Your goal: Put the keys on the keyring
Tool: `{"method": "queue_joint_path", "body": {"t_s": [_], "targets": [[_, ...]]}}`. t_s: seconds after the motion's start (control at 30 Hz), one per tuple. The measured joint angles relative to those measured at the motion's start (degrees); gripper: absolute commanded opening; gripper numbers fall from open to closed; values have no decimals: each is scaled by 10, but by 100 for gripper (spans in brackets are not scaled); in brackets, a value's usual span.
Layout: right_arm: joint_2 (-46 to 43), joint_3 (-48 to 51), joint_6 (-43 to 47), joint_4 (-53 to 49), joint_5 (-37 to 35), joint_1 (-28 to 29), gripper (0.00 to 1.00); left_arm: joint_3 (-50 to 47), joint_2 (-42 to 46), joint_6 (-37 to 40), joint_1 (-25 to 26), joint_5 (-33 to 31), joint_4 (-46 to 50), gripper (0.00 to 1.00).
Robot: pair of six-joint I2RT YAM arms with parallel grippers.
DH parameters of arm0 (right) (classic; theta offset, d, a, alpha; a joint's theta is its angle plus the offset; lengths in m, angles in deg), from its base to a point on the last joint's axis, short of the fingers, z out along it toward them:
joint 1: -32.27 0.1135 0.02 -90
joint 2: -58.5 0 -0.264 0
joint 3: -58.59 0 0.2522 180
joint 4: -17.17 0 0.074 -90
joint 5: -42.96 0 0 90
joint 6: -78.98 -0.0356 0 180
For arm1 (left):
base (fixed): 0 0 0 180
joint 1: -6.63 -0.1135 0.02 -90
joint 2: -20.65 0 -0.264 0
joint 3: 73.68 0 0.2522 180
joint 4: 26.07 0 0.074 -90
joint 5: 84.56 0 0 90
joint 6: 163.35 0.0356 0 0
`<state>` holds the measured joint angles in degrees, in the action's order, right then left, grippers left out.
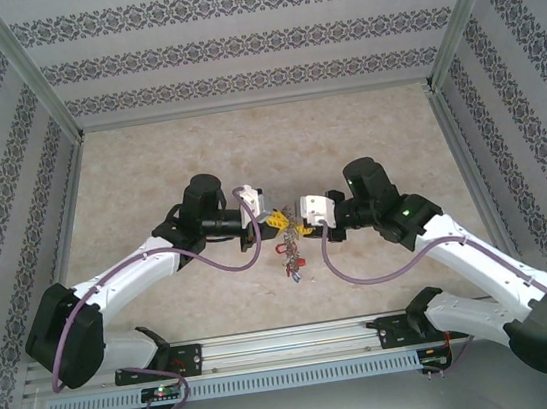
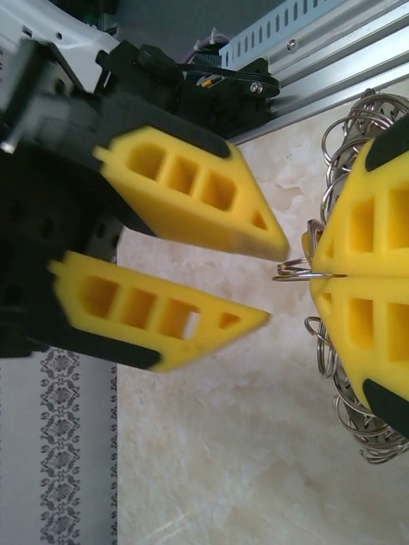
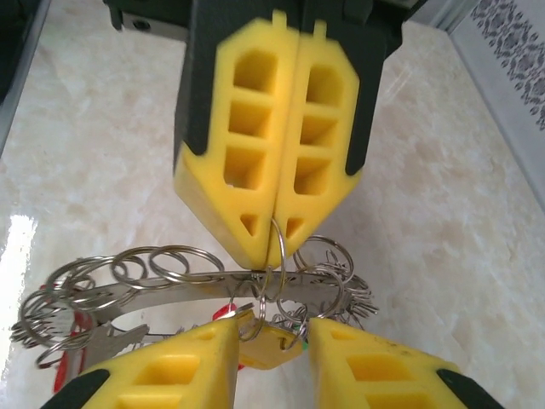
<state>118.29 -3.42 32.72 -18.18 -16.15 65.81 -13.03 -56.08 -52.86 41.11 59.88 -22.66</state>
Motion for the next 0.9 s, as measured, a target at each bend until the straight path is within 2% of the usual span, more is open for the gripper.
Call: {"method": "queue_joint_path", "body": {"t_s": [0.1, 0.23, 0.47, 0.57, 0.67, 0.83, 0.9], "targets": [[9, -6, 2, -11, -2, 0, 28, 2, -6, 0, 0, 9, -10, 0], [10, -14, -1, -24, 4, 0, 18, 3, -14, 0, 0, 22, -22, 0], [32, -28, -16, -42, 22, -1, 12, 3, -22, 0, 0, 34, -30, 0], [42, -31, -38, -46, 32, -6, 18, 3, -26, 0, 0, 34, -30, 0], [58, -35, -61, -46, 39, -8, 19, 3, -29, 0, 0, 37, -31, 0], [63, -35, -107, -40, 56, -26, 26, 3, -35, -9, 0, 40, -54, 0], [56, -33, -120, -34, 82, -46, 33, 3, -35, -16, 0, 42, -73, 0]]}}
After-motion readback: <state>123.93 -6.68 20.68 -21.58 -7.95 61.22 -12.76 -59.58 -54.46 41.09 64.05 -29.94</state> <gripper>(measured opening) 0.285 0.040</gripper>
